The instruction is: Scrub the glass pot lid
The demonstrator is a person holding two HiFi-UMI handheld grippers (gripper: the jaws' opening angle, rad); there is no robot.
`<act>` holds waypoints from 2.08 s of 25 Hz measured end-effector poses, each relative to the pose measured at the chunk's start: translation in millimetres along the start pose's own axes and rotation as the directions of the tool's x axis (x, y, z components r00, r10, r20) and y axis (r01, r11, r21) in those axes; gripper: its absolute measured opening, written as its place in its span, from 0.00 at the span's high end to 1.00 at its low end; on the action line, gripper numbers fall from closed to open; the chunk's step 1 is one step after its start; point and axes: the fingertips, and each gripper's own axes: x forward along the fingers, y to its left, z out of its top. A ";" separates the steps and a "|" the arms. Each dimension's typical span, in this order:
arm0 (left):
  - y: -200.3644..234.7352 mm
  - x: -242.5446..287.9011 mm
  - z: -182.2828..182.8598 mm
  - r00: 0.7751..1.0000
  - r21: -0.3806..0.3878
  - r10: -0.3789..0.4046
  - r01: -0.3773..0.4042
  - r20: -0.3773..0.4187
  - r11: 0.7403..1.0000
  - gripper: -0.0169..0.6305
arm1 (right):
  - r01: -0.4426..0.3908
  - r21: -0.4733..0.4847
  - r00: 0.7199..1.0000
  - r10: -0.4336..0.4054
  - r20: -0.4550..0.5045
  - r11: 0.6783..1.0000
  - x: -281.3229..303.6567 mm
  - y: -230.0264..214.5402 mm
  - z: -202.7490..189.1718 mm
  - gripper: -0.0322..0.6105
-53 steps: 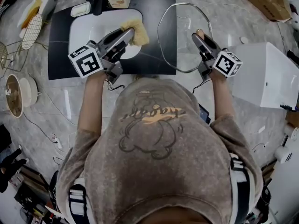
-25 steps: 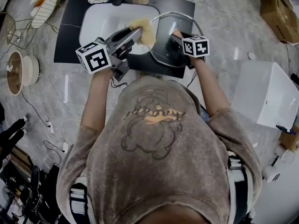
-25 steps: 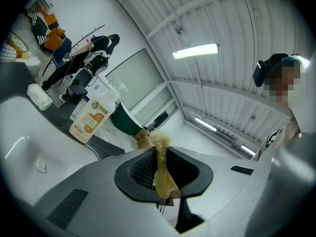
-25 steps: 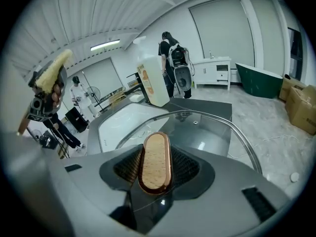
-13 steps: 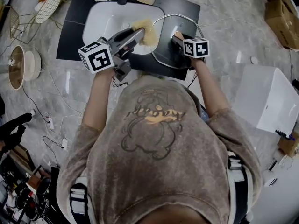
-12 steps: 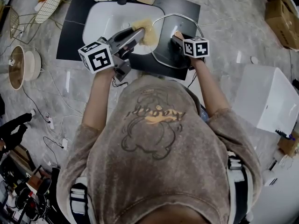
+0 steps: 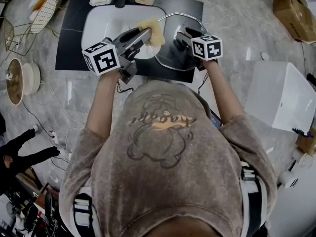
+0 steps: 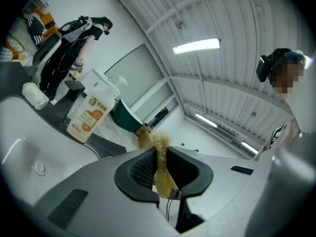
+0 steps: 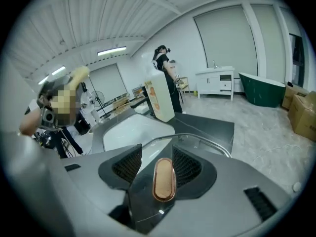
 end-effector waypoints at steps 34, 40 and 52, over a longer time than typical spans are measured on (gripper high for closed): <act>19.2 39.0 -37.0 0.972 0.529 0.211 -0.232 0.100 0.816 0.87 | 0.335 0.118 0.820 -0.351 0.452 0.935 -149.2 3.2 -2.4 0.95; 20.4 32.2 -31.9 0.963 0.481 0.235 -0.269 0.130 0.834 0.87 | 0.345 0.108 0.811 -0.354 0.465 0.932 -152.5 3.5 3.6 0.95; 21.5 29.0 -33.1 0.958 0.463 0.250 -0.286 0.139 0.839 0.87 | 0.362 0.112 0.801 -0.370 0.471 0.925 -157.3 0.1 4.6 0.95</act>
